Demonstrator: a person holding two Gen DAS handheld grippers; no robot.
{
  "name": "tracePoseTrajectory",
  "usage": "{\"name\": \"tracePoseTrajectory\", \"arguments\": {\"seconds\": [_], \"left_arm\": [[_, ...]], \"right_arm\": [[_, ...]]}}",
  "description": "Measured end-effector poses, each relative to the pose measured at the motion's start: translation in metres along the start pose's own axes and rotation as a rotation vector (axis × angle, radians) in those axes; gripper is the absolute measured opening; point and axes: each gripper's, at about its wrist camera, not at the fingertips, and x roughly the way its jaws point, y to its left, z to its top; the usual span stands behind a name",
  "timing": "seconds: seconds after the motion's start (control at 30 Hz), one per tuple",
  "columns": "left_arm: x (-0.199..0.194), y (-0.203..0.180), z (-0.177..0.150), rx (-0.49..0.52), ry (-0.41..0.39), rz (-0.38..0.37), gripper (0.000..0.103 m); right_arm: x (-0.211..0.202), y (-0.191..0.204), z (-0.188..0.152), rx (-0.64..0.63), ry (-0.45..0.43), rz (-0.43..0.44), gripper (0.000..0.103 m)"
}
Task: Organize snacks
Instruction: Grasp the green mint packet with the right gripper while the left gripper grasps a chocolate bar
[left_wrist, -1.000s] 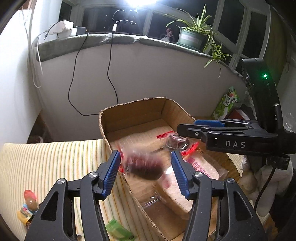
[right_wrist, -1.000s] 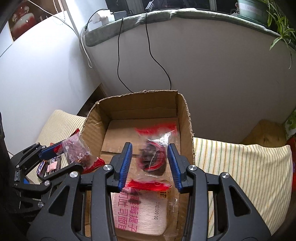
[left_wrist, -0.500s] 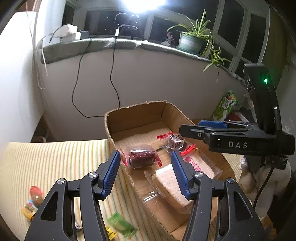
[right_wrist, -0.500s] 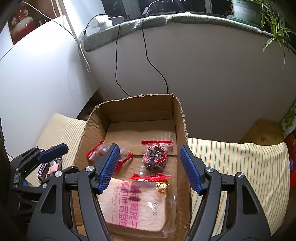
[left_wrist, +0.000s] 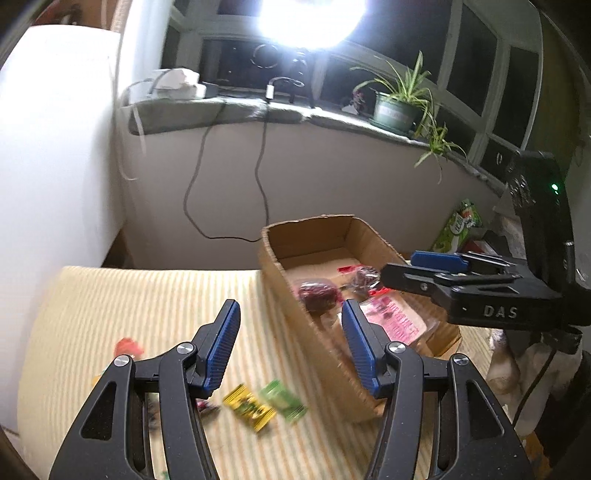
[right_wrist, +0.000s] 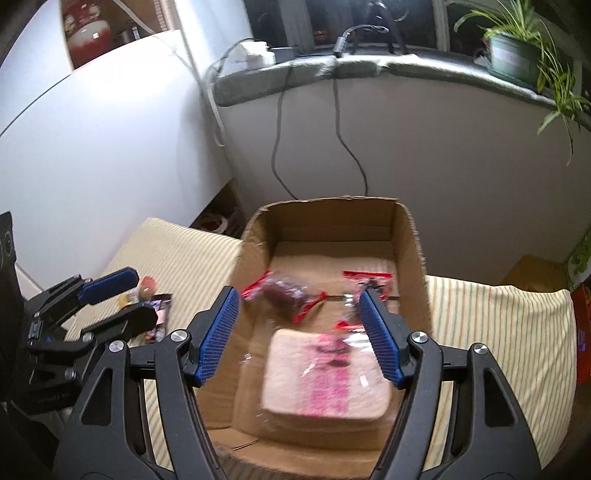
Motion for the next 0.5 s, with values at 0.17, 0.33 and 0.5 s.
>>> {"name": "tracePoseTrajectory", "arguments": {"seconds": [0.17, 0.33, 0.5], "left_arm": [[-0.027, 0.024, -0.01, -0.03, -0.024, 0.041, 0.056], [-0.051, 0.05, -0.025, -0.084, -0.046, 0.078, 0.056], [-0.068, 0.074, -0.052, -0.134, -0.034, 0.111, 0.056]], "right_arm": [[-0.01, 0.026, -0.01, -0.031, -0.004, 0.052, 0.07], [-0.018, 0.056, -0.024, -0.08, -0.002, 0.102, 0.07], [-0.022, 0.089, -0.04, -0.145, 0.012, 0.148, 0.07]]}}
